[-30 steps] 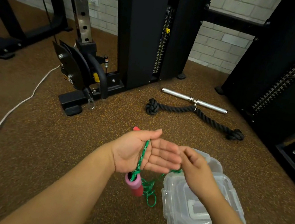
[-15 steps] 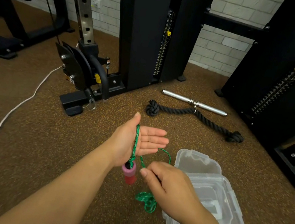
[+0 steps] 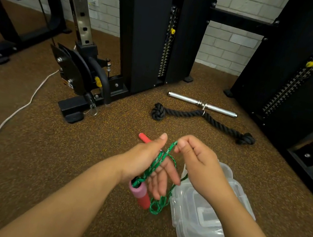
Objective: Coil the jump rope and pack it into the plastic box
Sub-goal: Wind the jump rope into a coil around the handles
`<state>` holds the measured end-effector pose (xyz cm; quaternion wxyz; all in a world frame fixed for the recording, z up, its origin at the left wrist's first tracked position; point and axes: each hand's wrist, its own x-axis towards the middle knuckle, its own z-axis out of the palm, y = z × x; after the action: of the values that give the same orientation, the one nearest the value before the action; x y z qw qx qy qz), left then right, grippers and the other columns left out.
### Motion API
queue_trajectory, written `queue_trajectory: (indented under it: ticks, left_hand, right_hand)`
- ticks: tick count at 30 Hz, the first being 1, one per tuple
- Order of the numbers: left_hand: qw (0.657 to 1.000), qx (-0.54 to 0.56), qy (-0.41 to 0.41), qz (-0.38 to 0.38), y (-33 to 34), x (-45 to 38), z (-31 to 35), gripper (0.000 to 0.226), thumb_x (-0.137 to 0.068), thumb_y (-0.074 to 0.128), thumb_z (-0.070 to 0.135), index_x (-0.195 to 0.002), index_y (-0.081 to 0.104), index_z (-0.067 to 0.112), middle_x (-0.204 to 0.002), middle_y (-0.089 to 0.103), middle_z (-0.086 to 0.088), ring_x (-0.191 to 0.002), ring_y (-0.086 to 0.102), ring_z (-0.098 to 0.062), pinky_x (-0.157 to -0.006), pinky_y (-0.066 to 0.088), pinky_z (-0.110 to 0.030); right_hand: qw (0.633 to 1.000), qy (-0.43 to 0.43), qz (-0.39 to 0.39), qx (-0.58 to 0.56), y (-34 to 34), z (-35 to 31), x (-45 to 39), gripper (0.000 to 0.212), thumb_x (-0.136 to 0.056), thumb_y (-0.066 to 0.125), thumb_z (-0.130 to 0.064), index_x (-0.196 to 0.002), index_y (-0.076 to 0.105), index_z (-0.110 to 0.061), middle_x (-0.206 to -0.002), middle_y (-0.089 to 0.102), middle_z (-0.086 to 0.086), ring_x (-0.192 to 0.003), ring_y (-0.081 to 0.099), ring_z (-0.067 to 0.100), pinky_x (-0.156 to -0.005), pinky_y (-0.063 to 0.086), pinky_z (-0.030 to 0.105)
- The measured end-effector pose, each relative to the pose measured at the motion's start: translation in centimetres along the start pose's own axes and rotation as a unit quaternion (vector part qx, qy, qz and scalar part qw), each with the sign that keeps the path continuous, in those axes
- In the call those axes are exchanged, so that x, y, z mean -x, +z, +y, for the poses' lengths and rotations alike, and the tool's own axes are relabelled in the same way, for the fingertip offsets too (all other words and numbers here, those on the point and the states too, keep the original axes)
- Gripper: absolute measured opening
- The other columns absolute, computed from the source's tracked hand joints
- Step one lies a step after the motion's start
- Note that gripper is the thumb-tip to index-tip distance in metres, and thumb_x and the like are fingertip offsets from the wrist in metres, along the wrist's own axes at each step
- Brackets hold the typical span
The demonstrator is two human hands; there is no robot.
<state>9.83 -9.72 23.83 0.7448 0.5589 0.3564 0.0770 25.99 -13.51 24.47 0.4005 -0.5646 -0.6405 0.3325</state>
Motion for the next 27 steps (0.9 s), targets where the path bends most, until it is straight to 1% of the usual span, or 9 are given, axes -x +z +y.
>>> queue_trajectory:
  ticks: [2,6,9,11,15,18,20,24,27]
  left_hand:
    - [0.999,0.009,-0.003,-0.031,0.5,0.2,0.4,0.088,-0.091,0.007,0.064,-0.083,0.071,0.003,-0.058,0.065,-0.013,-0.053,0.064,-0.024,-0.062,0.052,-0.031]
    - [0.993,0.065,0.035,-0.092,0.8,0.8,0.8,0.054,-0.095,0.032,0.046,-0.090,0.068,0.007,-0.065,0.071,-0.008,-0.061,0.070,-0.020,-0.064,0.055,-0.029]
    - [0.987,0.127,0.077,-0.062,0.9,1.0,1.0,0.043,-0.094,0.038,0.037,-0.091,0.070,0.008,-0.063,0.070,-0.008,-0.062,0.071,-0.020,-0.061,0.057,-0.027]
    - [0.980,0.172,0.099,-0.025,0.9,1.0,1.1,0.041,-0.091,0.041,0.034,-0.087,0.072,0.009,-0.057,0.067,-0.007,-0.057,0.070,-0.019,-0.057,0.057,-0.026]
    - [0.965,0.230,0.125,0.009,0.9,0.7,1.1,0.042,-0.091,0.041,0.033,-0.088,0.074,0.007,-0.053,0.064,-0.007,-0.050,0.068,-0.017,-0.051,0.057,-0.025]
    - [0.953,0.263,0.141,0.048,0.5,0.5,1.2,0.040,-0.094,0.042,0.031,-0.096,0.073,0.008,-0.052,0.064,-0.004,-0.041,0.062,-0.011,-0.043,0.052,-0.020]
    - [0.942,0.286,0.157,0.076,0.2,0.5,1.3,0.038,-0.095,0.042,0.029,-0.105,0.070,0.007,-0.060,0.069,-0.006,-0.044,0.064,-0.010,-0.044,0.053,-0.019]
    - [0.922,0.304,0.190,0.146,-0.7,0.3,1.1,0.039,-0.100,0.035,0.027,-0.120,0.060,0.004,-0.106,0.073,-0.016,-0.093,0.072,-0.021,-0.080,0.058,-0.027]
    - [0.913,0.320,0.187,0.173,-1.2,0.1,0.8,0.049,-0.101,0.027,0.032,-0.129,0.052,0.002,-0.121,0.067,-0.016,-0.111,0.065,-0.024,-0.096,0.050,-0.035]
  right_hand:
    - [1.000,0.008,0.008,-0.023,0.3,0.6,-0.3,0.027,-0.096,0.048,-0.023,-0.072,0.059,-0.025,-0.062,0.059,-0.026,-0.060,0.052,-0.007,-0.059,0.036,0.011]
    - [0.993,0.029,0.004,-0.112,0.9,1.8,-0.3,0.025,-0.094,0.051,-0.029,-0.076,0.062,-0.017,-0.069,0.057,-0.009,-0.070,0.052,0.006,-0.071,0.043,0.034]
    - [0.984,0.035,-0.009,-0.176,1.6,2.2,0.0,0.021,-0.089,0.056,-0.035,-0.078,0.064,-0.019,-0.074,0.061,0.003,-0.075,0.056,0.016,-0.074,0.046,0.040]
    - [0.975,0.030,-0.027,-0.218,2.3,2.6,0.1,0.016,-0.088,0.055,-0.031,-0.082,0.064,-0.019,-0.075,0.066,0.004,-0.075,0.060,0.018,-0.075,0.050,0.037]
    - [0.969,0.060,-0.040,-0.235,2.9,2.3,0.4,0.029,-0.099,0.038,-0.006,-0.090,0.062,-0.020,-0.069,0.066,-0.005,-0.067,0.063,0.002,-0.065,0.050,0.017]
    - [0.989,0.049,-0.037,-0.135,3.0,3.2,0.5,0.029,-0.099,0.041,-0.012,-0.092,0.065,-0.029,-0.070,0.058,0.000,-0.064,0.052,0.009,-0.061,0.043,0.027]
    - [0.996,0.045,-0.044,-0.057,3.1,3.9,0.7,0.023,-0.097,0.045,-0.021,-0.085,0.064,-0.025,-0.062,0.051,-0.009,-0.056,0.044,0.006,-0.057,0.038,0.030]
    - [0.987,-0.020,-0.083,0.138,2.8,4.0,1.5,0.025,-0.097,0.044,-0.033,-0.088,0.065,-0.022,-0.063,0.051,-0.017,-0.065,0.049,-0.003,-0.062,0.038,0.022]
    - [0.964,-0.067,-0.115,0.231,2.5,3.0,2.0,0.035,-0.095,0.032,-0.045,-0.087,0.058,-0.023,-0.074,0.054,-0.013,-0.076,0.053,0.004,-0.070,0.044,0.034]
